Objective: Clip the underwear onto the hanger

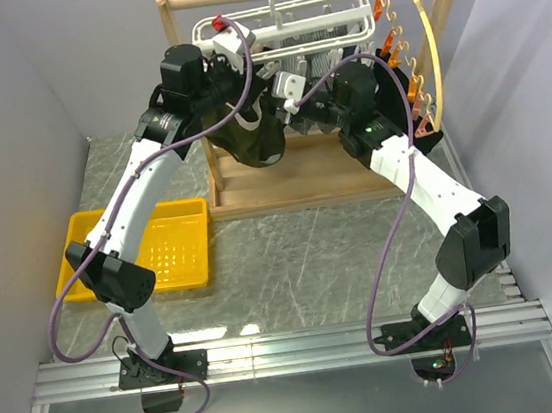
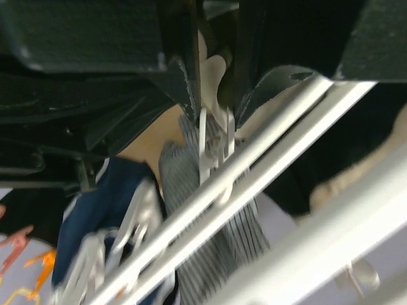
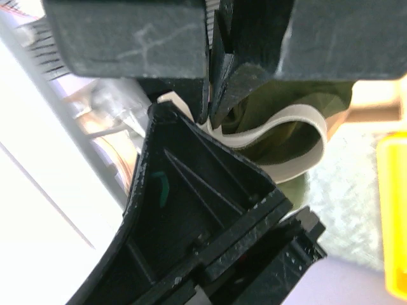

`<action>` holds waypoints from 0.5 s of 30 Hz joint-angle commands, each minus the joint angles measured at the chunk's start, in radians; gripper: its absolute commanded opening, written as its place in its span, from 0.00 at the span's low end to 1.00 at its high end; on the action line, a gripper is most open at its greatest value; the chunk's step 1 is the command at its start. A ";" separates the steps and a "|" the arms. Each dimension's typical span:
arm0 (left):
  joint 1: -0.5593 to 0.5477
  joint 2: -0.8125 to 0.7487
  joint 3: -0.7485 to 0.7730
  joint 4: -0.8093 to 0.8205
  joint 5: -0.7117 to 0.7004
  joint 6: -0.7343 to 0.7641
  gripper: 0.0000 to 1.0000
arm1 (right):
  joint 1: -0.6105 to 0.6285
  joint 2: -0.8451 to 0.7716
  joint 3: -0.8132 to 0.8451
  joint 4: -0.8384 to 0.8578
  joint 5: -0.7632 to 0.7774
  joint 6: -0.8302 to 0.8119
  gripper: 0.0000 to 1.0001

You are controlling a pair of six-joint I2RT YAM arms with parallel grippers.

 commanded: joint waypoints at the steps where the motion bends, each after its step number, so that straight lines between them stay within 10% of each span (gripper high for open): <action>1: -0.002 0.064 -0.049 -0.381 0.003 -0.026 0.27 | 0.002 -0.004 0.059 0.019 0.018 -0.016 0.00; 15: 0.050 -0.071 -0.121 -0.203 0.061 -0.153 0.60 | -0.007 -0.009 0.061 0.014 0.021 -0.016 0.00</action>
